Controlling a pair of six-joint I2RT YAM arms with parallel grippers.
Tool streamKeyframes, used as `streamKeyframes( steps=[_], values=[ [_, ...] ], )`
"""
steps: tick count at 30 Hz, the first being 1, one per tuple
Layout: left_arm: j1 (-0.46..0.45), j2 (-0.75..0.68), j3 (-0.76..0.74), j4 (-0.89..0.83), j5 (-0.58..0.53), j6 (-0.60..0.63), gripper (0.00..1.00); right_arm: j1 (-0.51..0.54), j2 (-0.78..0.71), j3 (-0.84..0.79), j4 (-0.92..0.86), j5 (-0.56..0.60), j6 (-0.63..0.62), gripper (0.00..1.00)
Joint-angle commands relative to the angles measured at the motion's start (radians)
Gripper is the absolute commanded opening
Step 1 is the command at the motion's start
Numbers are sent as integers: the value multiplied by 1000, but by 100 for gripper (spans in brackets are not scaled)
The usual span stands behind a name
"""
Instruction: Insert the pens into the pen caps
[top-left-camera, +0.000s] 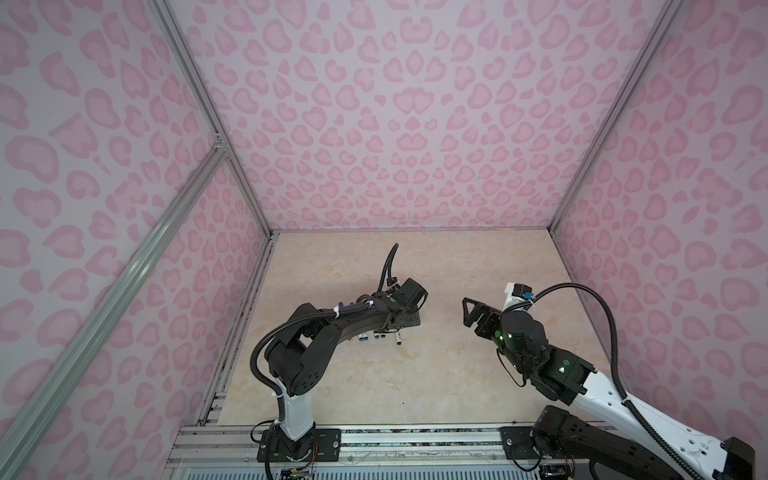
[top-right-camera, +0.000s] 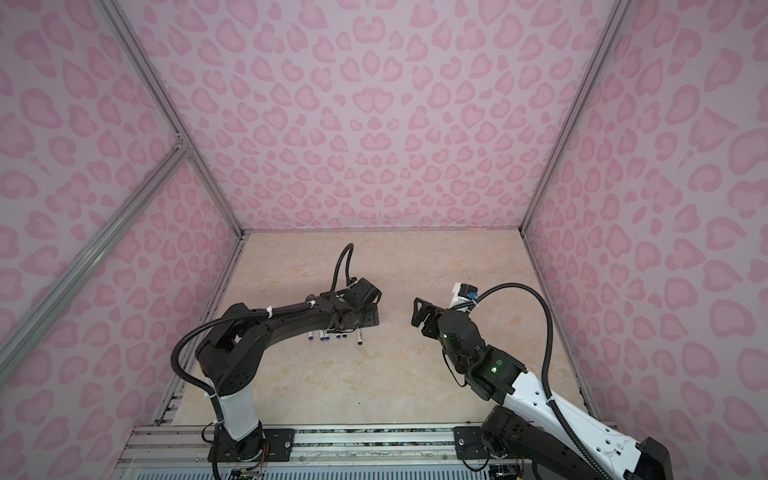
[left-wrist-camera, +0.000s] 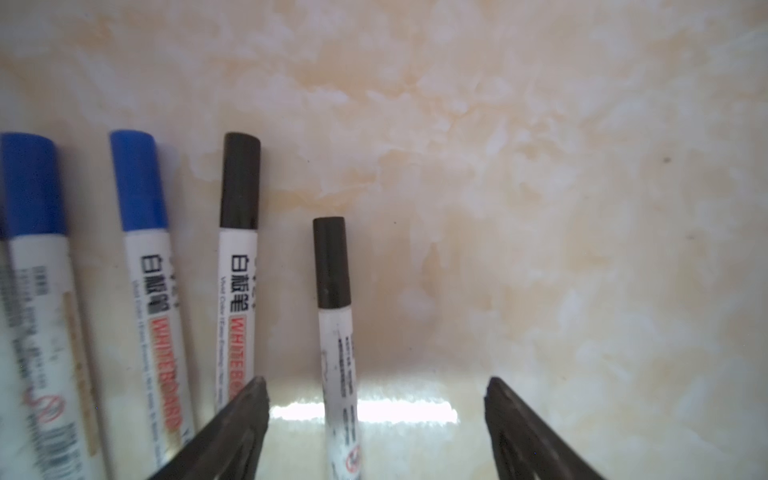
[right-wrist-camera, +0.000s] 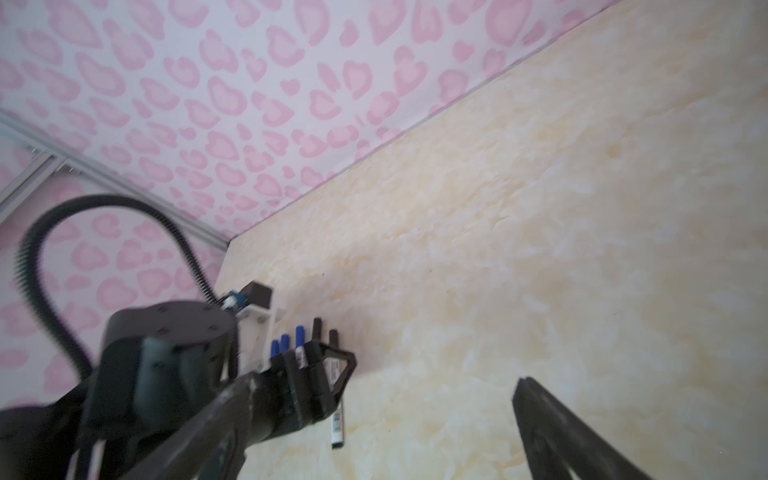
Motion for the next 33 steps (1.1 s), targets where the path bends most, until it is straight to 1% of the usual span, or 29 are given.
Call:
streamKeyframes(
  steps=[1,3,4,6,7,8,9,10,11,12,13,14,15,16,17,18,19,20,21,23,25,26,27,28,29,30,32,33],
  values=[
    [2,-137,19,-48,-75,39,86,-67,10,-10,15,118,-20,99],
    [3,-247,7,-55,-142,56,88,-89,-1,-88,229,160,-188,98],
    [8,-311,-3,-60,-191,61,89,-111,-3,-117,326,177,-298,99],
    [17,-429,-37,-63,-316,75,89,-182,20,-107,358,184,-434,98],
    [29,-488,-65,-60,-401,88,89,-249,42,-93,354,147,-496,98],
    [49,-545,-93,-65,-495,91,89,-314,65,-81,343,136,-527,99],
    [71,-591,-121,-71,-575,89,94,-370,87,-81,339,161,-544,98],
    [102,-638,-178,-19,-646,145,97,-408,98,-85,339,172,-577,99],
    [138,-684,-253,100,-655,263,97,-448,100,-95,339,171,-636,98],
    [188,-712,-300,163,-607,353,97,-472,99,-109,347,175,-677,98],
    [266,-726,-334,185,-555,394,97,-499,99,-134,374,180,-711,98],
    [352,-722,-357,174,-507,396,97,-527,97,-166,399,203,-687,98],
    [430,-707,-376,164,-449,387,96,-542,90,-187,416,188,-674,98],
    [524,-687,-405,179,-388,390,89,-552,83,-212,444,137,-695,99],
    [596,-668,-442,213,-365,396,82,-562,85,-246,505,94,-737,98],
    [638,-659,-487,269,-386,413,79,-561,103,-276,564,94,-758,99],
    [659,-659,-549,346,-446,428,78,-568,135,-294,612,108,-760,99],
    [661,-668,-614,428,-489,434,79,-577,179,-298,635,111,-755,98],
    [662,-681,-672,518,-481,455,79,-581,220,-293,634,108,-742,98],
    [661,-704,-779,710,-462,511,78,-586,327,-303,710,104,-762,96],
    [663,-694,-851,831,-505,532,79,-587,438,-327,841,105,-792,95],
    [663,-676,-877,886,-511,538,80,-588,497,-335,915,131,-783,94],
    [666,-645,-895,959,-505,556,80,-583,537,-324,971,156,-802,93],
    [667,-626,-874,943,-497,558,78,-580,539,-298,932,132,-818,93],
    [668,-612,-875,979,-501,582,77,-590,548,-298,930,83,-822,93],
    [669,-605,-881,1020,-495,592,76,-598,566,-311,1004,50,-834,92],
    [669,-603,-916,1131,-479,618,76,-603,591,-320,1052,15,-869,92],
    [670,-606,-942,1186,-455,638,76,-613,639,-363,1176,-11,-879,93]
  ],
)
